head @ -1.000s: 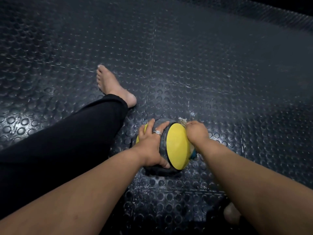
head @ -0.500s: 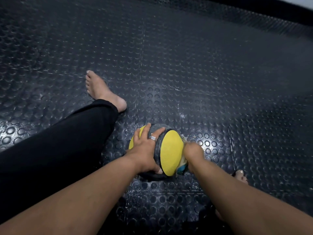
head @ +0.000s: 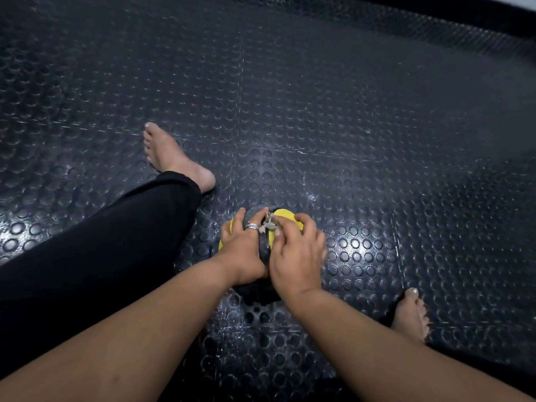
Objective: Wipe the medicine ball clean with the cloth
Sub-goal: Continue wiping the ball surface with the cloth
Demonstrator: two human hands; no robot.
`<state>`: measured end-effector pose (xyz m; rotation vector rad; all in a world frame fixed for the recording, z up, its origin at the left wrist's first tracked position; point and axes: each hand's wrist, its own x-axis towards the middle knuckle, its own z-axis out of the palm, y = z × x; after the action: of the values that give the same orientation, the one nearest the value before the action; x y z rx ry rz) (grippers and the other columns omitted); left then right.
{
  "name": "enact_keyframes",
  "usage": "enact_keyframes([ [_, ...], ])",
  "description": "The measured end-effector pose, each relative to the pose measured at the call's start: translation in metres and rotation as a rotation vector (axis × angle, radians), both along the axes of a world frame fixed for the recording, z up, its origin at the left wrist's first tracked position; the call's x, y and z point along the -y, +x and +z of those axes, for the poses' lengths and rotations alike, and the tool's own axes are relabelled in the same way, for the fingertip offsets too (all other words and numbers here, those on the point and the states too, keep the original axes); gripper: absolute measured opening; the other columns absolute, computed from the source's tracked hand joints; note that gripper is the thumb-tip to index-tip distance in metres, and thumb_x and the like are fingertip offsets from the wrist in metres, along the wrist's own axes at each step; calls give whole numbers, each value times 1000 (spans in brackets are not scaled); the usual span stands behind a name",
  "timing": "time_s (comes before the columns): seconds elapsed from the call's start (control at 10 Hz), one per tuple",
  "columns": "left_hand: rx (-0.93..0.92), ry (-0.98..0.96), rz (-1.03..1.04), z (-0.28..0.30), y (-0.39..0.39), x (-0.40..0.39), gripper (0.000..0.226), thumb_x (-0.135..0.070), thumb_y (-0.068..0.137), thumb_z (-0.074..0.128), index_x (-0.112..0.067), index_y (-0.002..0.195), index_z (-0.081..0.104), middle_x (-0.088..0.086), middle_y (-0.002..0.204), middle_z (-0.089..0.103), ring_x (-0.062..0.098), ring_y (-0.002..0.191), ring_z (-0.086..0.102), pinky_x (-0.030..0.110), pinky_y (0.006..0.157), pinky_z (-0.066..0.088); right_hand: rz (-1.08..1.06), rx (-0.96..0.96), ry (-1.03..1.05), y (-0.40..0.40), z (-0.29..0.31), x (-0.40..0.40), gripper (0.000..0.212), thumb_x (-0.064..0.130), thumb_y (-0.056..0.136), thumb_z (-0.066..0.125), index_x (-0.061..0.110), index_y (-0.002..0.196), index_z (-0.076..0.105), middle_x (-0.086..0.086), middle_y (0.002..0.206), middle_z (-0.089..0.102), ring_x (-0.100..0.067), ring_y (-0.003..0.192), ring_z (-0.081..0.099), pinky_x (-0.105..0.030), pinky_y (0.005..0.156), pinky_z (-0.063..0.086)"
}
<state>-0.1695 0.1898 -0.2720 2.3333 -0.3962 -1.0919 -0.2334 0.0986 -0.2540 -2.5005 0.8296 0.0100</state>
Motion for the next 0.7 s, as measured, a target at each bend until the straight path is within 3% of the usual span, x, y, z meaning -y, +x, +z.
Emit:
enact_keyframes([
  [0.2, -72, -31, 59, 4, 5, -2, 134, -30, 55, 94, -48, 151, 2, 0, 160, -18, 32, 147, -13, 43, 121, 10, -167, -165, 121, 46, -6, 38, 33, 26, 97, 37, 24, 124, 56, -3, 135, 41, -29, 120, 35, -39, 99, 31],
  [0.4, -87, -32, 64, 6, 7, -3, 133, -29, 57, 94, -49, 150, 1, -2, 160, -19, 34, 147, -14, 52, 120, 8, -175, -287, 216, 61, -35, 68, 35, 26, 95, 40, 28, 125, 57, -8, 135, 47, -32, 123, 39, -39, 96, 32],
  [0.5, -96, -26, 71, 6, 8, -1, 134, -29, 57, 94, -49, 150, 0, -4, 160, -20, 34, 147, -16, 52, 119, 7, -199, -332, 209, 65, -41, 75, 35, 21, 93, 40, 22, 122, 60, -10, 130, 54, -32, 118, 46, -35, 95, 35],
  [0.6, -93, -27, 71, 7, 3, 0, 134, -28, 58, 94, -49, 150, -1, -5, 160, -22, 34, 147, -19, 51, 118, 4, -128, -533, 151, 67, -43, 84, 35, 8, 96, 32, 3, 122, 56, -19, 127, 54, -35, 118, 49, -35, 94, 40],
  [0.7, -93, -30, 80, 8, 1, 1, 133, -27, 59, 93, -49, 150, -1, -6, 160, -22, 33, 146, -20, 52, 118, 3, -83, -649, 163, 68, -39, 85, 36, 5, 97, 29, -2, 125, 52, -22, 129, 52, -34, 121, 48, -33, 94, 40],
])
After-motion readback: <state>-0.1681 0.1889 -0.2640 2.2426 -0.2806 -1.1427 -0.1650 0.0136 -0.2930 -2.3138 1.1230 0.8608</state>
